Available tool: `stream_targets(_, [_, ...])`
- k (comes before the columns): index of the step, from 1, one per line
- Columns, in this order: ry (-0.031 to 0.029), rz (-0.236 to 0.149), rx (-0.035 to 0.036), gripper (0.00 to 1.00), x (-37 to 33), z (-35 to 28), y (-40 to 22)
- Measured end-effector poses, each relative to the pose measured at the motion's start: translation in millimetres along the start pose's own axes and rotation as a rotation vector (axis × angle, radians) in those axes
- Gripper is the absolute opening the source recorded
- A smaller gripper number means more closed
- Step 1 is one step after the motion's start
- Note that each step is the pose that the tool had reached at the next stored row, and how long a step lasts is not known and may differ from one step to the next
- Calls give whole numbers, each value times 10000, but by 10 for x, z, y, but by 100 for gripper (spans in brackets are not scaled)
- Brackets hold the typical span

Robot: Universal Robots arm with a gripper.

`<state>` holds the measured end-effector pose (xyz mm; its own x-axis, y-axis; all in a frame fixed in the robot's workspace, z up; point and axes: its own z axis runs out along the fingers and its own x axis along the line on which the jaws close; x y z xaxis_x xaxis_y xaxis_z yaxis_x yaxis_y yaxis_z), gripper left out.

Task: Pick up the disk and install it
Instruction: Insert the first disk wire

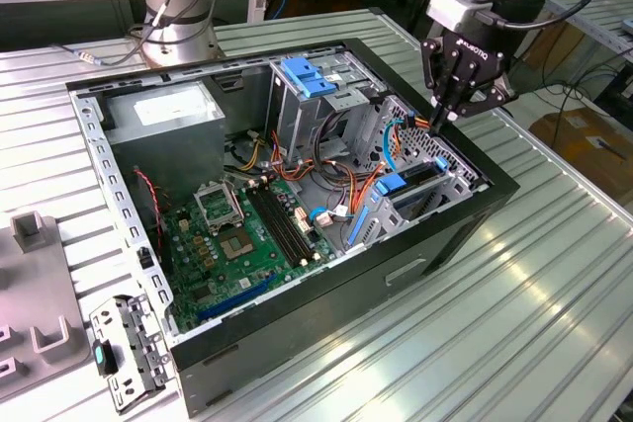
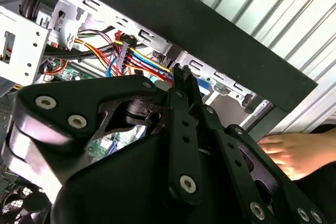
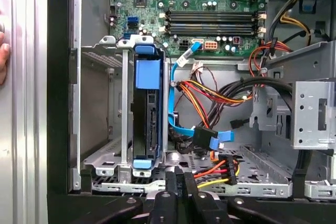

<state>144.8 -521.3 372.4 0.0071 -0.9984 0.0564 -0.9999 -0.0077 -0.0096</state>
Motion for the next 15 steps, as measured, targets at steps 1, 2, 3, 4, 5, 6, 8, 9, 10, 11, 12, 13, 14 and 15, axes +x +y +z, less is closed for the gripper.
stream_targets(1, [0, 1, 0, 17, 0, 0, 0])
stream_targets(2, [1, 1, 0, 17, -1, -1, 0])
stream_targets(3, [1, 1, 0, 17, -1, -1, 0])
stream_targets(4, [2, 2, 0, 17, -1, -1, 0])
stream_targets(5, [1, 2, 0, 17, -1, -1, 0])
stream_targets(6, [1, 2, 0, 17, 0, -1, 0])
stream_targets(8, [1, 3, 0, 17, -1, -1, 0])
stream_targets(9, [0, 27, -1, 17, -2, -1, 18])
stream_targets(10, [-1, 108, -6, 17, -4, 6, 138])
stream_targets(11, [-1, -107, 6, 17, 58, 25, 230])
stream_targets(12, [-4, -276, 15, 17, 87, 32, 237])
stream_targets(13, [-5, -281, 16, 17, 87, 32, 237])
stream_targets(14, [-4, -281, 16, 17, 87, 32, 238])
stream_targets(15, [-4, -283, 16, 17, 88, 32, 238])
